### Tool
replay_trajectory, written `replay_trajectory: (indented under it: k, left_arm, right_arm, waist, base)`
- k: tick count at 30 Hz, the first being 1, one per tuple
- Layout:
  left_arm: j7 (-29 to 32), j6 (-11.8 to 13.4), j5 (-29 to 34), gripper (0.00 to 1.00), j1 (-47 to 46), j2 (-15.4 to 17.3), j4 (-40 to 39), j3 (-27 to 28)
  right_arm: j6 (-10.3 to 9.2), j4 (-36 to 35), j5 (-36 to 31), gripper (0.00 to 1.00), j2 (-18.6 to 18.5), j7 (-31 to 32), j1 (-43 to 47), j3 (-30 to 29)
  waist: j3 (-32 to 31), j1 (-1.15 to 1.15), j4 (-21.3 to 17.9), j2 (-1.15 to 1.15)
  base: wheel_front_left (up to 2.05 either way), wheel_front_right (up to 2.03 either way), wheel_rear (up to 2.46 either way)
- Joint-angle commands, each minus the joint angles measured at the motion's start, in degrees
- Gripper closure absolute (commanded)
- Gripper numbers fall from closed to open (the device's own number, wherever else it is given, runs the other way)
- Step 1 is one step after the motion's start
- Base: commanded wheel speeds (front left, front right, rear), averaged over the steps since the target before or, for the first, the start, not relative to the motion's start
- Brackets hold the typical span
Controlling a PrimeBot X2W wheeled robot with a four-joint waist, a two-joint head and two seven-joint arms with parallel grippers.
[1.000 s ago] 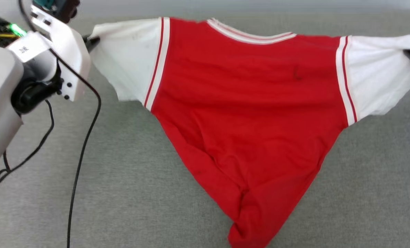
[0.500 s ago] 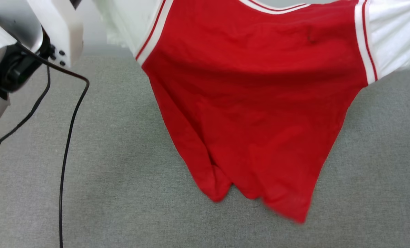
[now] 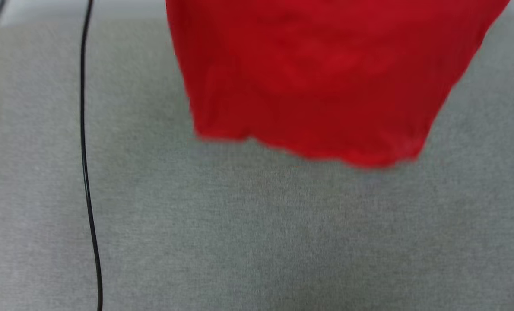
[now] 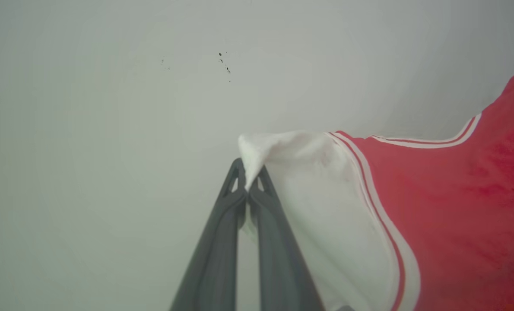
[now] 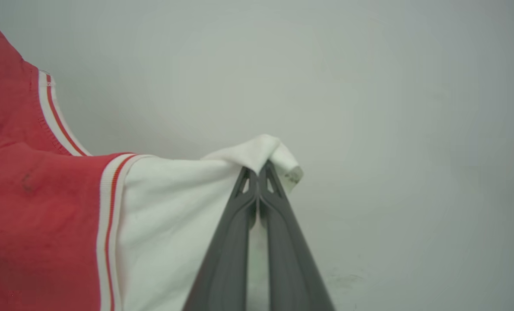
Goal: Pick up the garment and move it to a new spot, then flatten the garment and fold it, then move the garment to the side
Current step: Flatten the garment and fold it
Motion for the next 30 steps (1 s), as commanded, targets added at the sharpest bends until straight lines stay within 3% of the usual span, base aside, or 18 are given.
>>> replay_trajectory:
  k: [1, 9, 16, 21, 30]
  left_arm:
    - [-0.5, -0.2, 0.2, 1.00, -2.1, -0.8, 1.1, 0.4]
    - [-5.4, -1.3, 4.1, 1.00, -16.0, -5.2, 12.4, 2.0]
    - [-10.9, -3.0, 5.0, 1.00, -22.7, -8.0, 21.8, 2.6]
    - [-14.3, -4.2, 4.2, 1.00, -21.2, -9.7, 27.4, 1.8]
    - [-19.4, -5.5, 1.4, 1.00, -12.3, -11.3, 33.0, -0.4]
  right_arm:
    - [-0.08, 1.1, -1.4, 1.00, 0.8, -0.2, -3.1, 0.7]
    - [-0.08, 12.8, -7.4, 1.00, 5.5, -5.2, -23.2, 2.6]
    - [-0.08, 22.8, -9.3, 1.00, 8.9, -9.9, -33.0, 5.1]
    - [-0.09, 28.2, -8.5, 1.00, 10.2, -12.4, -34.2, 9.1]
    - [-0.08, 34.5, -3.3, 1.00, 11.8, -18.2, -25.8, 16.7]
  waist:
    - [4.0, 0.00, -0.5, 0.00]
    - [10.0, 0.00, -0.6, 0.00]
    - [13.6, 0.00, -0.6, 0.00]
    - [15.3, 0.00, -0.1, 0.00]
    - [14.5, 0.00, 0.0, 0.00]
  base:
    - [0.00, 0.00, 0.00]
    - [0.00, 0.00, 0.00]
    - [0.00, 0.00, 0.00]
    - [0.00, 0.00, 0.00]
    - [0.00, 0.00, 0.00]
